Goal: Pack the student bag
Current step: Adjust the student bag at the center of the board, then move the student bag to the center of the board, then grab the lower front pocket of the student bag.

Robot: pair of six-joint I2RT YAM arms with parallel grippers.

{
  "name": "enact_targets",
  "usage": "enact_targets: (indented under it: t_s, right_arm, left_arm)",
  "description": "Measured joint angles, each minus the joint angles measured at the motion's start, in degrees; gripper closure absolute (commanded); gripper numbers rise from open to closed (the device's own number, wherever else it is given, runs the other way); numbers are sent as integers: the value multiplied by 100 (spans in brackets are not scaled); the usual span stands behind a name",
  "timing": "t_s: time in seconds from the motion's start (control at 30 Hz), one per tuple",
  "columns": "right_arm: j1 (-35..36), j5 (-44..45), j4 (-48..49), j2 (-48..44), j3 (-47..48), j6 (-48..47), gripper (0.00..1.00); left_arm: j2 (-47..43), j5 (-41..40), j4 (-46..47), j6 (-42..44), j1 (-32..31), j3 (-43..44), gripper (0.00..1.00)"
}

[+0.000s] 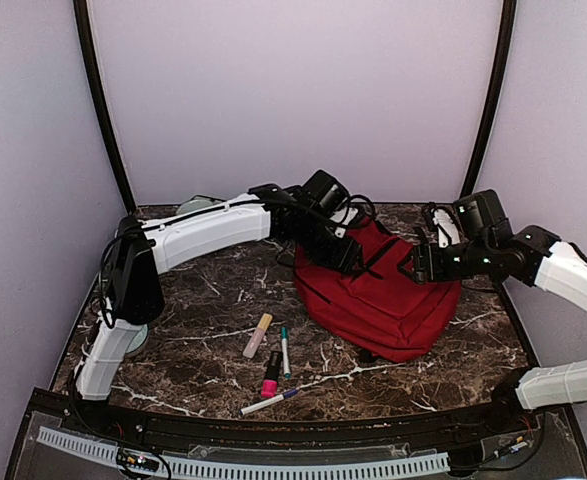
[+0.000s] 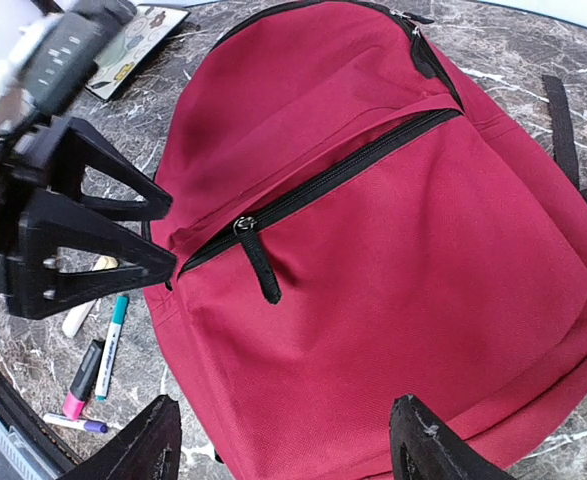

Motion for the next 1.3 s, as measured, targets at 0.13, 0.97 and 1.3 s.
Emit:
enact_targets:
  t_s: [0.13, 0.97, 1.3]
  right_arm:
    - [0, 50, -4, 39, 0, -13, 29]
    - [28, -970, 87, -831, -297, -686, 34]
    - [472, -1803, 614, -782, -868, -1554, 39]
  left_arm:
    - [417, -11, 13, 28, 0, 271, 57]
    - [-1412, 940, 922, -142, -629, -3093, 100]
    - [-1438, 920, 1156, -330, -570, -3211, 100]
